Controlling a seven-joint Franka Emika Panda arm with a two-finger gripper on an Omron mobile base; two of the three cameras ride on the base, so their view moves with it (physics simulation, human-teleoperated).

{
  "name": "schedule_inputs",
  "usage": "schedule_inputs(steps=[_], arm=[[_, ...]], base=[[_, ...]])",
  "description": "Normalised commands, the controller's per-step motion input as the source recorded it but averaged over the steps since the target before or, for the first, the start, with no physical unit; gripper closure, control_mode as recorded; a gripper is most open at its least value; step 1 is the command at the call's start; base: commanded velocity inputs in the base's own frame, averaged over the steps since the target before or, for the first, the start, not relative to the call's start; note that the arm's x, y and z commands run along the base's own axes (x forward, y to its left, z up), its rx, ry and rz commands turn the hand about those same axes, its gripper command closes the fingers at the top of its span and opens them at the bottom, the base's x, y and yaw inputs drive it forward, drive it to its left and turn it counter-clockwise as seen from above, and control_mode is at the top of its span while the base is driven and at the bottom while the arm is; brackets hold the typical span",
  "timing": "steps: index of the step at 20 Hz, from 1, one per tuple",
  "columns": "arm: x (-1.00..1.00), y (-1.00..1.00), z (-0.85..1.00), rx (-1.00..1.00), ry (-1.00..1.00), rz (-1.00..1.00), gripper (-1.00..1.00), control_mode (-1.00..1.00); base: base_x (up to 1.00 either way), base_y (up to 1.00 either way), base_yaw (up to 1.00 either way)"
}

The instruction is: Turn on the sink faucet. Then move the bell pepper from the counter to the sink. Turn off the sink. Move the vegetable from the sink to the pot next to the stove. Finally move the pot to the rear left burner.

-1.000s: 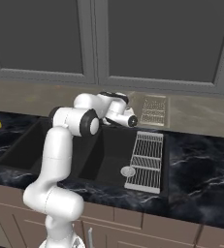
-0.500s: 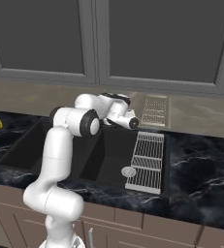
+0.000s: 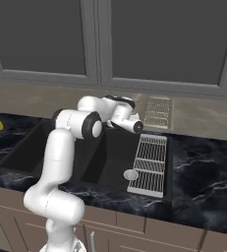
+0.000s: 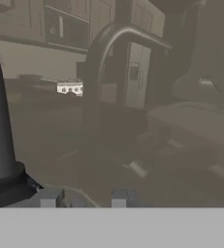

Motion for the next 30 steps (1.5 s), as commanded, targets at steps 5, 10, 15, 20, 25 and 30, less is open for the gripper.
schedule_inputs(steps=[5,10,15,20,25,30], arm=[[-0.24,-0.72,-0.77,0.02,0.00,0.00,1.00,-1.00],[-0.22,-0.63,-0.72,0.02,0.00,0.00,1.00,-1.00],[-0.03,-0.31,-0.33,0.03,0.00,0.00,-1.00,-1.00],[-0.10,-0.02,0.00,0.03,0.00,0.00,-1.00,-1.00],[-0.33,-0.15,0.25,0.07,-0.05,0.00,-1.00,-1.00],[-0.46,-0.19,0.46,0.04,-0.06,0.00,-1.00,-1.00]], base=[[0.00,0.00,0.00],[0.00,0.00,0.00],[0.00,0.00,0.00],[0.00,0.00,0.00],[0.00,0.00,0.00],[0.00,0.00,0.00]])
